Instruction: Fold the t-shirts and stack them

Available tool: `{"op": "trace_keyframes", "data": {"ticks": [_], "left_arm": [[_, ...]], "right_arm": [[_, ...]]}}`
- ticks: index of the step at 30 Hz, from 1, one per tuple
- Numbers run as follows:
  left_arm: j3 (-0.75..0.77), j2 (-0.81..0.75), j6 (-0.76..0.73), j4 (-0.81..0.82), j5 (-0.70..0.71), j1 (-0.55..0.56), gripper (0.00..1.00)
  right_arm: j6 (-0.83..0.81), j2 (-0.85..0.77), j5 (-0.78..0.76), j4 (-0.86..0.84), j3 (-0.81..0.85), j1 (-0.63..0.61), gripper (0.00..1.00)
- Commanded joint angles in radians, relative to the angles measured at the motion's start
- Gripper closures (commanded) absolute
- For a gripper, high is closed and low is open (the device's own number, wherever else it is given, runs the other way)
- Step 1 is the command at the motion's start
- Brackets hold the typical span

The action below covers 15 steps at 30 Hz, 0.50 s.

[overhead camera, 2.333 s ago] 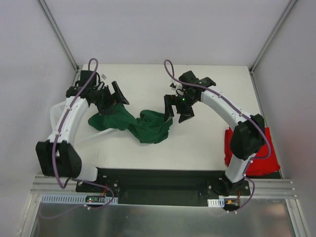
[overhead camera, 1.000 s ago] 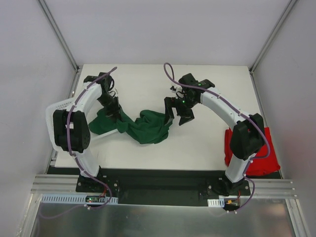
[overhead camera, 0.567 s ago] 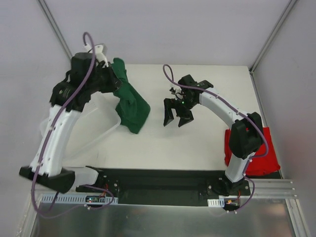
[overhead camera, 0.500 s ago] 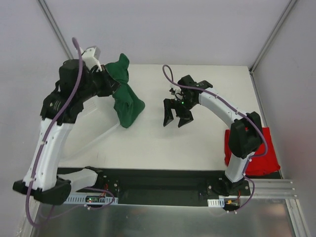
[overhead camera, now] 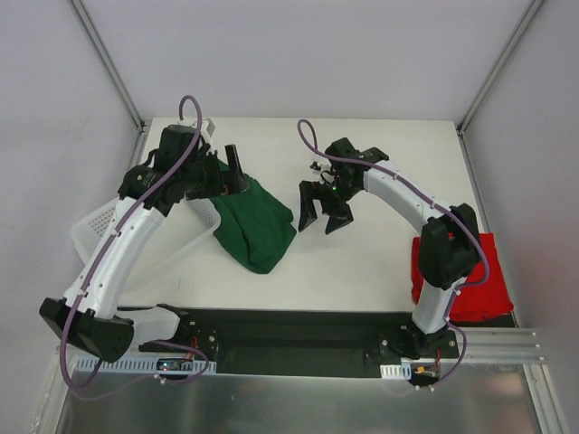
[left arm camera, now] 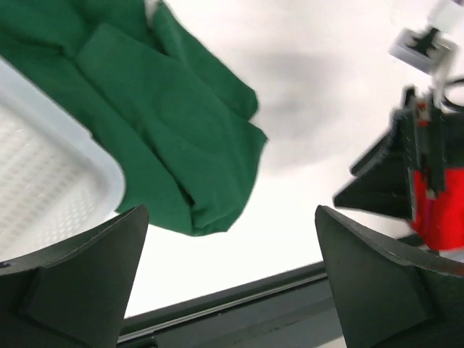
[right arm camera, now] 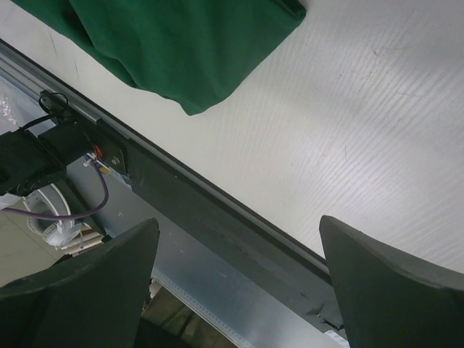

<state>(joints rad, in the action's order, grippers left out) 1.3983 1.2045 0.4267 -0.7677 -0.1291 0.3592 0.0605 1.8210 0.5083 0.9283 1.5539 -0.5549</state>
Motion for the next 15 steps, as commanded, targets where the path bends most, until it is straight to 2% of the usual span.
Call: {"op": "trace_keyframes", "data": {"ticks": [1,4,7,9,10,11,12,14,15], "left_arm": [[0.169,0.133,-0.019,-0.199,0.189,-0.002,0.01],[0.263,0.256,0.0,-0.344,0.274,-0.006,0.01],[0.275,0.303,0.039,-0.396,0.331,-0.017,0.01],[0.208,0.29,0.059,-0.401,0.319,-0.064,0.01],[0.171,0.28,0.084,-0.397,0.254,-0.095,0.01],[0.066,0.25,0.092,-0.362,0.208,-0.142,0.01],[0.003,0.23,0.092,-0.335,0.159,-0.24,0.01],[-0.153,0.164,0.073,-0.288,0.056,-0.339,0.01],[-0.189,0.147,0.051,-0.259,0.051,-0.401,0.01]], "right_arm": [[0.009,-0.006,0.024,0.009,0.014,0.0,0.04],[0.01,-0.022,0.019,-0.008,-0.003,-0.002,0.04],[0.001,-0.063,0.054,-0.105,-0.029,-0.007,0.04],[0.01,-0.091,0.073,-0.201,-0.072,-0.014,0.04],[0.018,-0.092,0.116,-0.291,-0.074,-0.02,0.04],[0.021,-0.075,0.114,-0.301,-0.058,-0.039,0.04],[0.009,-0.051,0.093,-0.289,-0.022,-0.054,0.04],[-0.026,0.07,0.05,-0.185,0.139,-0.098,0.04],[-0.054,0.107,0.045,-0.159,0.188,-0.117,0.04]]}}
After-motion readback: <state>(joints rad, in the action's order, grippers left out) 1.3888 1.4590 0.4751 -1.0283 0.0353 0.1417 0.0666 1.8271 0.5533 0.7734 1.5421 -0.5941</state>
